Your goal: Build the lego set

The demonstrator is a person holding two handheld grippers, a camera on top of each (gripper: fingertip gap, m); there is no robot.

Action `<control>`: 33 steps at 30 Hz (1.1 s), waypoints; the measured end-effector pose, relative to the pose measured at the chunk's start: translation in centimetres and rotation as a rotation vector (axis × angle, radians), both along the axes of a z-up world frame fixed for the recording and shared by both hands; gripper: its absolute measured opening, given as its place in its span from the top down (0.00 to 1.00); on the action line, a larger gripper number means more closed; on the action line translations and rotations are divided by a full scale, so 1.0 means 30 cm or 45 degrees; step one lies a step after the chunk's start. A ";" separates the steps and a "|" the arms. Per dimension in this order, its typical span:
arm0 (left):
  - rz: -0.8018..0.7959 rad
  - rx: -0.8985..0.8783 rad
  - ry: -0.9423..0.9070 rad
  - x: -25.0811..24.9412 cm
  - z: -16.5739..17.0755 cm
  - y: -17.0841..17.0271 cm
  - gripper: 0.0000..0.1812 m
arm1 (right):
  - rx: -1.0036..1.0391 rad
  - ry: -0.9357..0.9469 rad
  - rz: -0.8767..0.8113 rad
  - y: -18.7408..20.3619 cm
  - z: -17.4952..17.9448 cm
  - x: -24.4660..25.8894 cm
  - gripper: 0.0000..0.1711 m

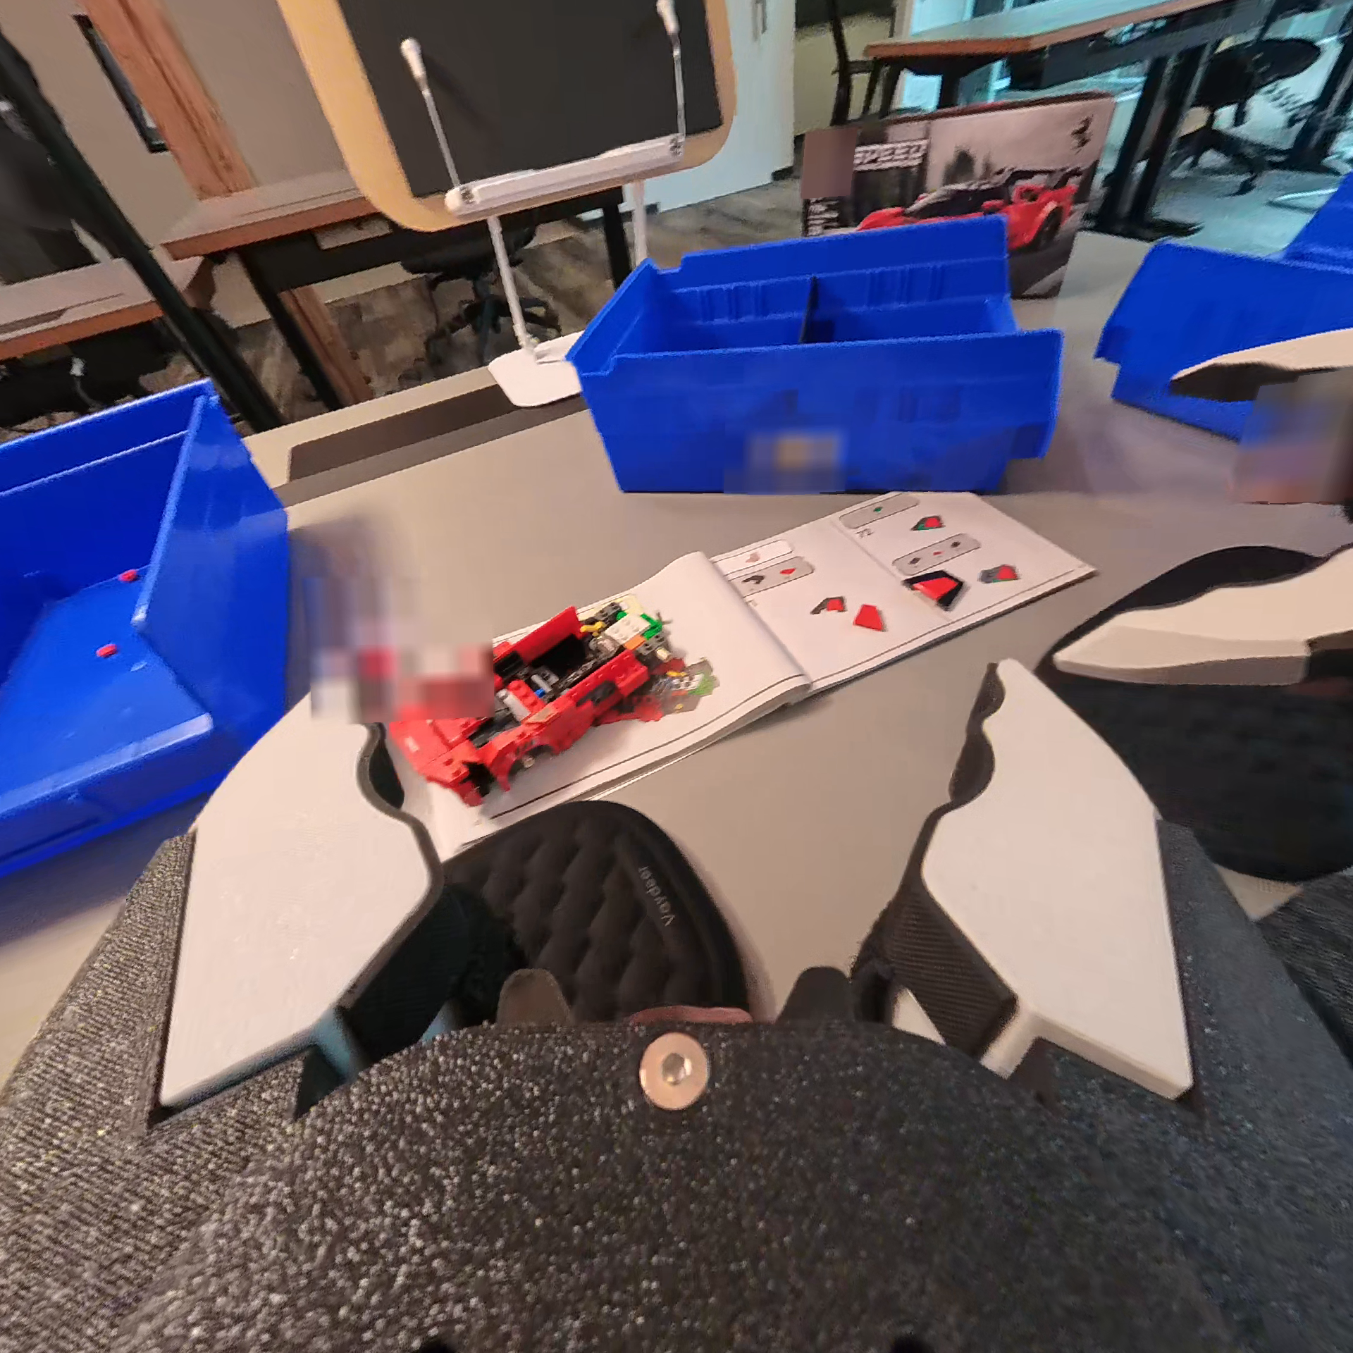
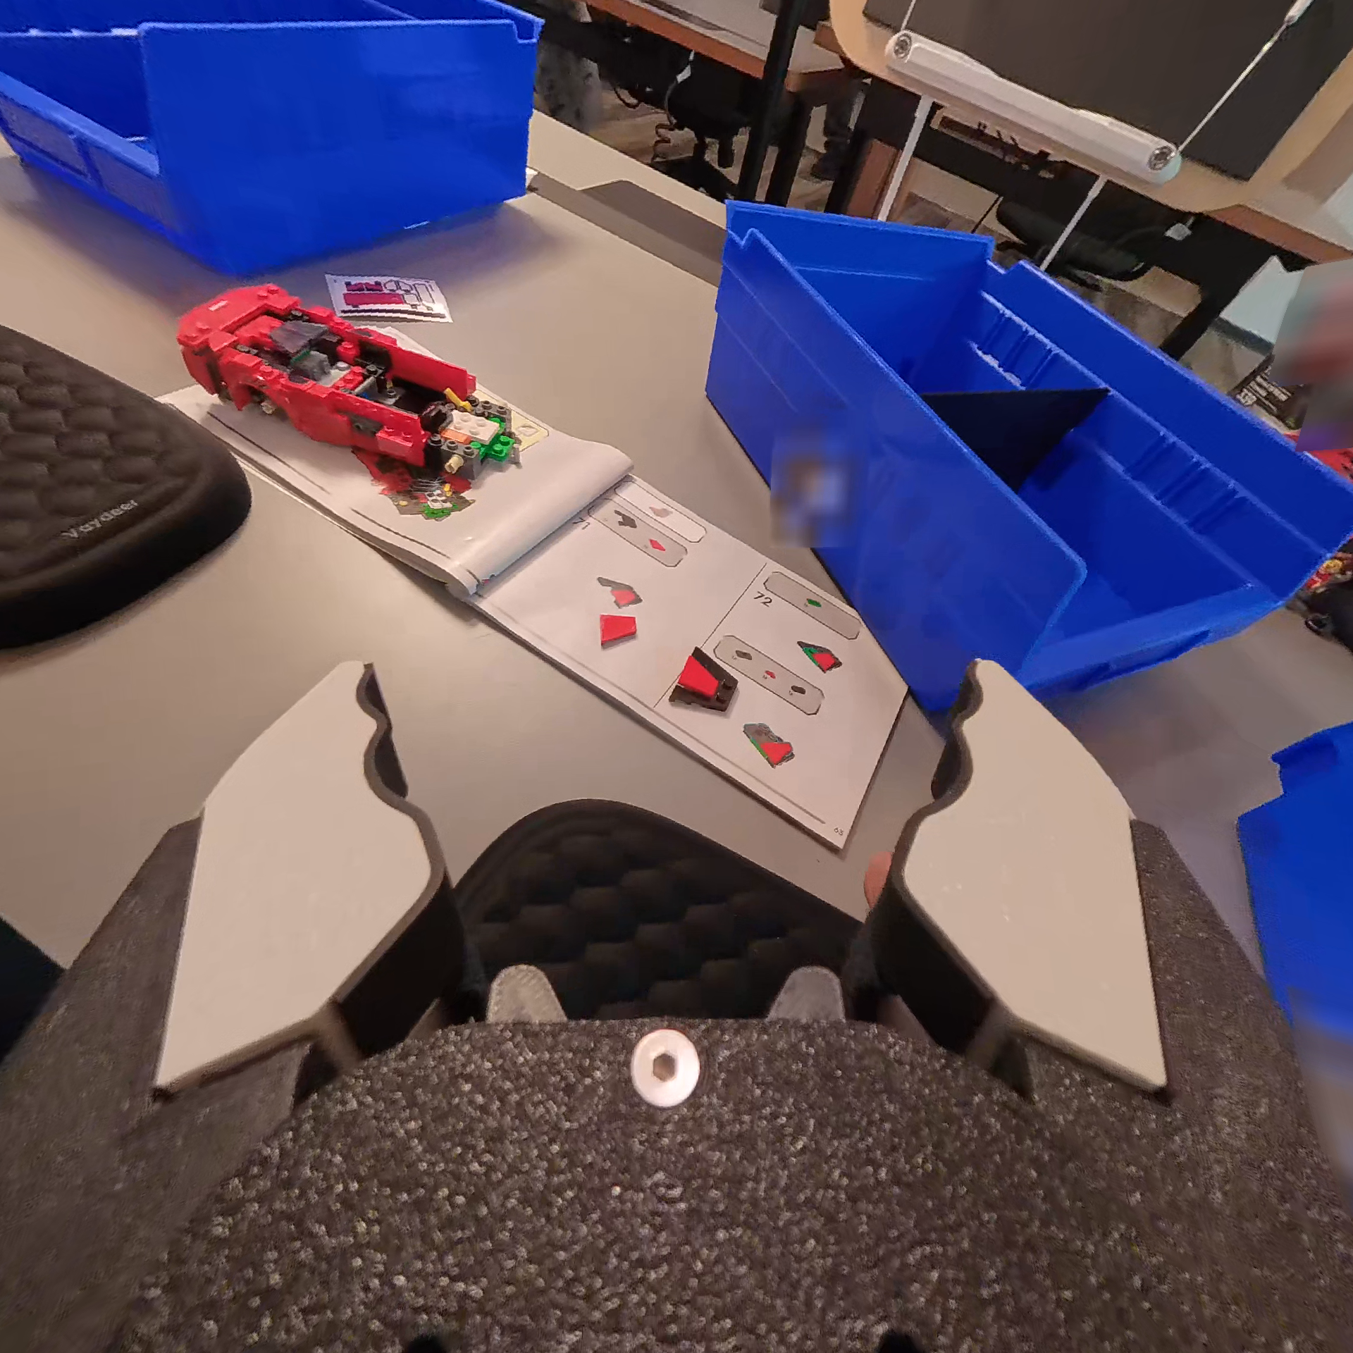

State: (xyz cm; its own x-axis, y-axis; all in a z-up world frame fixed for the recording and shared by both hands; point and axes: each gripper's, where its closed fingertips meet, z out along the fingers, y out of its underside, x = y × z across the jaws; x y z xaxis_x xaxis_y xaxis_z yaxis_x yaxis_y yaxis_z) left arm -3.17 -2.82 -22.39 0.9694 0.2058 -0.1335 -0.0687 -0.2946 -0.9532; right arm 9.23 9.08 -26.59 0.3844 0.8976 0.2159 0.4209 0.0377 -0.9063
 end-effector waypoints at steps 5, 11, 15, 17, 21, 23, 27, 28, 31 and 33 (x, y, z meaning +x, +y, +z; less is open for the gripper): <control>0.085 -0.032 0.019 -0.052 -0.017 -0.024 0.19 | 0.011 0.001 -0.014 -0.023 0.007 0.000 0.18; 0.099 -0.047 0.018 -0.050 -0.032 -0.033 0.20 | 0.007 -0.013 -0.018 -0.037 -0.011 0.008 0.19; 0.108 -0.051 0.031 -0.052 -0.033 -0.031 0.21 | 0.019 -0.014 -0.021 -0.040 -0.007 0.010 0.19; 0.115 -0.052 0.042 -0.055 -0.035 -0.029 0.21 | 0.027 -0.013 -0.029 -0.038 -0.004 0.014 0.20; 0.098 0.043 0.144 -0.055 0.011 -0.048 1.00 | 0.074 0.091 0.148 -0.106 0.048 0.015 1.00; 0.126 0.001 0.144 -0.076 0.003 -0.056 1.00 | 0.092 0.179 0.141 -0.115 0.091 0.018 1.00; 0.196 -0.059 0.188 -0.126 -0.014 -0.080 1.00 | 0.169 0.145 0.169 -0.144 0.104 0.011 1.00; 0.188 -0.064 0.171 -0.126 -0.019 -0.083 1.00 | 0.165 0.134 0.181 -0.153 0.100 0.008 1.00; 0.194 -0.091 0.168 -0.130 -0.036 -0.096 1.00 | 0.141 0.149 0.204 -0.174 0.097 0.000 1.00; 0.205 -0.117 0.185 -0.135 -0.047 -0.102 1.00 | 0.130 0.144 0.209 -0.182 0.093 -0.003 1.00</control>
State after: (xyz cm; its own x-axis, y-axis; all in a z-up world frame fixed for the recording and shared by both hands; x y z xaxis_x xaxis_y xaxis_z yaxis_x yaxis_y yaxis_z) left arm -7.22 -5.87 -23.79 0.8942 0.3370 -0.2948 -0.1483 -0.3983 -0.9052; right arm 9.13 3.62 -23.80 0.2621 0.9257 0.2728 0.2971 0.1916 -0.9354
